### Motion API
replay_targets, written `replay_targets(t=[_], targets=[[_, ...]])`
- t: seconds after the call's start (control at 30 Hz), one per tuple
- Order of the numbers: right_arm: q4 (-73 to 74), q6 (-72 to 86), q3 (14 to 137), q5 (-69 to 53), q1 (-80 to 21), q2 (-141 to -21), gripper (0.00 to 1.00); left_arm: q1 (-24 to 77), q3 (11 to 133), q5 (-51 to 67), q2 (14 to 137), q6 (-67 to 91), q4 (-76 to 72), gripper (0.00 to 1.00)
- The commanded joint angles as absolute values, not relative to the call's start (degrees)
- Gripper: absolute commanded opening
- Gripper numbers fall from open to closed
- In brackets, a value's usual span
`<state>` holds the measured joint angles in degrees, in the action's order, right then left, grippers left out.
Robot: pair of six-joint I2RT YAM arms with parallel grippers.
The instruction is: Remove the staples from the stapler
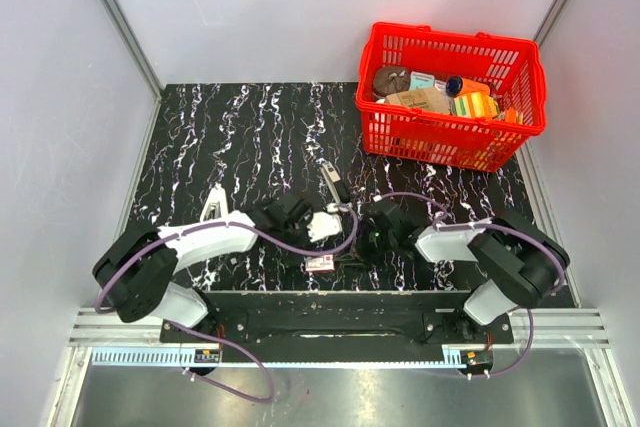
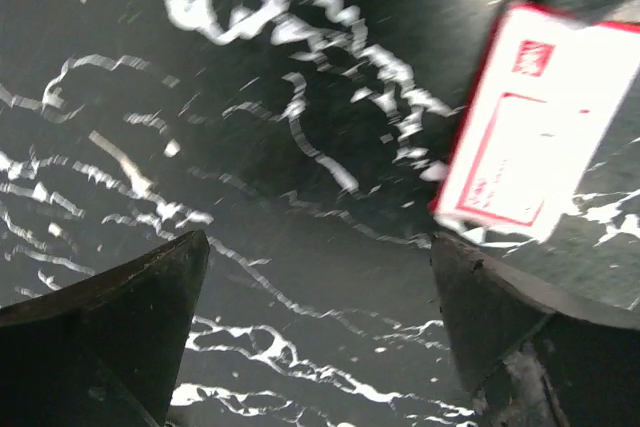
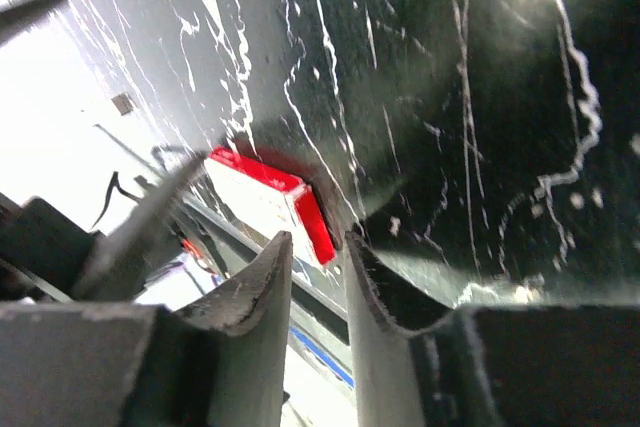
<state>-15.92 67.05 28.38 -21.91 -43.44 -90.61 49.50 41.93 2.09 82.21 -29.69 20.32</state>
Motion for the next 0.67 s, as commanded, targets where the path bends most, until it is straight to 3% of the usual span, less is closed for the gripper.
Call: replay_targets(t=[0.0,0.23,0.4,0.63], targets=[[-4.2,61.5,28.8,-16.8,-42.5,-83.5,0.39,42.1,46.5,4.1,76.9,-29.9,26.8,0.99],[13.6,50.5,35.0,-8.6,-40.5,-72.1,0.97,33.8,52.6,6.5,63.0,-30.2,39.0,0.99],[24.3,43.5,43.1,-0.6,-40.3,-66.7,0.99,30.2,54.1,2.9,54.9,-25.9,41.5,0.99],[28.6,37.3,48.8,4.4,-40.3,-61.2,0.99,24.8,50.9,-3.0,49.0,-20.5,38.1,0.99]])
